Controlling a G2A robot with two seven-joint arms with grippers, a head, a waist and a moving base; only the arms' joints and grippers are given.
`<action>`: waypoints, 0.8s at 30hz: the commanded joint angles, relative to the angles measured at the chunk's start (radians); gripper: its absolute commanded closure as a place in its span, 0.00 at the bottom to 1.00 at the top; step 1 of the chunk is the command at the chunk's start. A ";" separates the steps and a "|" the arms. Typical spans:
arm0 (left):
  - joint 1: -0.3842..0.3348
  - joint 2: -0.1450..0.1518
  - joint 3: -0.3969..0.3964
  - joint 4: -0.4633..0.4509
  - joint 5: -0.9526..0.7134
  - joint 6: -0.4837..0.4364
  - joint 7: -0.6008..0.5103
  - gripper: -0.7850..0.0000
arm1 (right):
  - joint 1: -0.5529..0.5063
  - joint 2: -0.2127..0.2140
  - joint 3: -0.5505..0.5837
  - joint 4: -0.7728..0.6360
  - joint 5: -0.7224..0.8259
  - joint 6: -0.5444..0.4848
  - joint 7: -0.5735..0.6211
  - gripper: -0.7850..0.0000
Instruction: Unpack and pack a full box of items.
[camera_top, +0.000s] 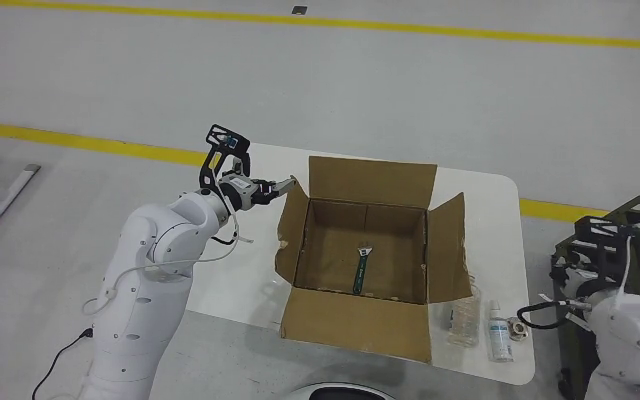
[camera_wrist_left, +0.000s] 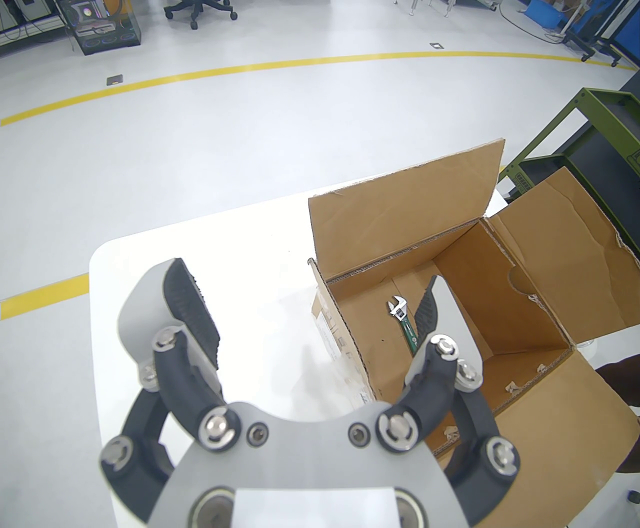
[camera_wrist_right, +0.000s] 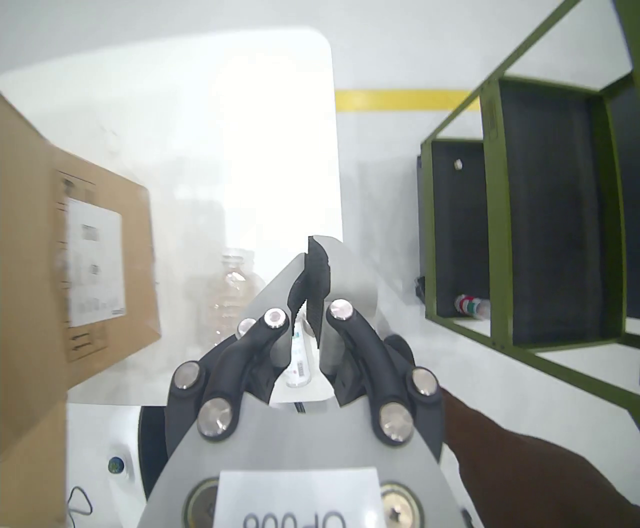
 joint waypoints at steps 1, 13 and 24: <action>0.000 0.000 0.000 0.000 0.000 0.000 0.000 0.00 | 0.024 0.002 -0.009 -0.031 0.056 -0.003 -0.020 1.00; 0.000 0.000 0.000 0.000 0.000 0.000 0.000 0.00 | 0.170 0.019 -0.304 -0.031 0.147 -0.010 -0.024 1.00; 0.000 0.000 0.000 0.000 0.000 0.000 0.000 0.00 | 0.134 0.008 -0.714 0.112 -0.075 0.126 -0.062 1.00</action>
